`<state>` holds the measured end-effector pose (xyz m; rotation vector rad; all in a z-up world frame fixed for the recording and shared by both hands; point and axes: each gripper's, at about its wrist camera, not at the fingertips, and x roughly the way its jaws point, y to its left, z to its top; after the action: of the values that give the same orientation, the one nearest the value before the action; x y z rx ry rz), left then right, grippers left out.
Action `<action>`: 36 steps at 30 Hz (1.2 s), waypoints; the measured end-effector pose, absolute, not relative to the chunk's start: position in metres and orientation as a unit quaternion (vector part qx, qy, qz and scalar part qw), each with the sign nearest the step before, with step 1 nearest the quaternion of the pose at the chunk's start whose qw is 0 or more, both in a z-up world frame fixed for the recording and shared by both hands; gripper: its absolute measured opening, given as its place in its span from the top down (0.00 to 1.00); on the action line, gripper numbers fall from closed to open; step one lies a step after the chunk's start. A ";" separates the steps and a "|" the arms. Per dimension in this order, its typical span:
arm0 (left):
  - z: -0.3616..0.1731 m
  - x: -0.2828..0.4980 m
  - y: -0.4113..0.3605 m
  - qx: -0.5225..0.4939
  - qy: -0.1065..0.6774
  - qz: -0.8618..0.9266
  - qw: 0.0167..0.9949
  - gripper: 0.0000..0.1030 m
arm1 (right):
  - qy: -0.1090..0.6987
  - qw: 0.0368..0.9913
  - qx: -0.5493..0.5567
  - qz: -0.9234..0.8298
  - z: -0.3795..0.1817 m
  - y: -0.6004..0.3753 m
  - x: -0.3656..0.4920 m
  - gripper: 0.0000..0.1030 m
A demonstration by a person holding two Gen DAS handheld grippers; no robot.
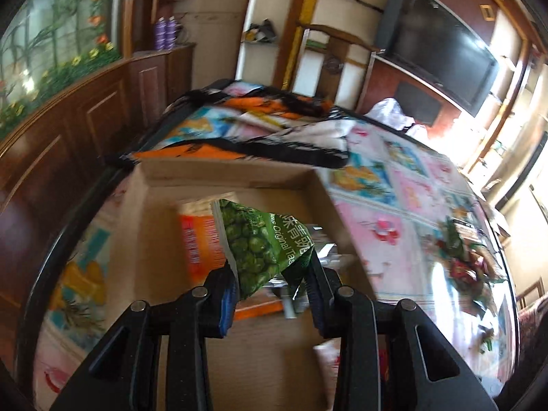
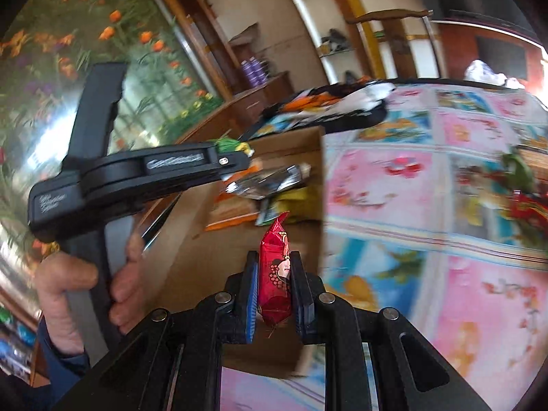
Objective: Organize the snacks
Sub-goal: 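Carry both packets over the cardboard box with both grippers, then lower both packets into the box and open both grippers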
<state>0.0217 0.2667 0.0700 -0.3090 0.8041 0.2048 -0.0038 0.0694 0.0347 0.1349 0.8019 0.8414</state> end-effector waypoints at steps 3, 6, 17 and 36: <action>0.063 0.024 0.279 -0.157 0.400 0.123 0.895 0.67 | 0.393 0.817 0.052 0.418 0.028 0.092 -0.008 0.82; 0.059 0.023 0.281 -0.157 0.408 0.130 0.890 0.67 | 0.403 0.808 0.033 0.428 0.021 0.111 -0.014 0.82; 0.052 0.028 0.280 -0.151 0.422 0.132 0.884 0.67 | 0.417 0.797 0.004 0.436 0.006 0.126 -0.017 0.82; 0.058 0.027 0.275 -0.157 0.410 0.113 0.891 0.56 | 0.407 0.801 -0.006 0.439 0.010 0.124 -0.020 0.81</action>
<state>0.0271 0.2748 0.0577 -0.3266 0.8509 0.2341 -0.0201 0.1243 0.0104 -0.0125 0.8729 0.9417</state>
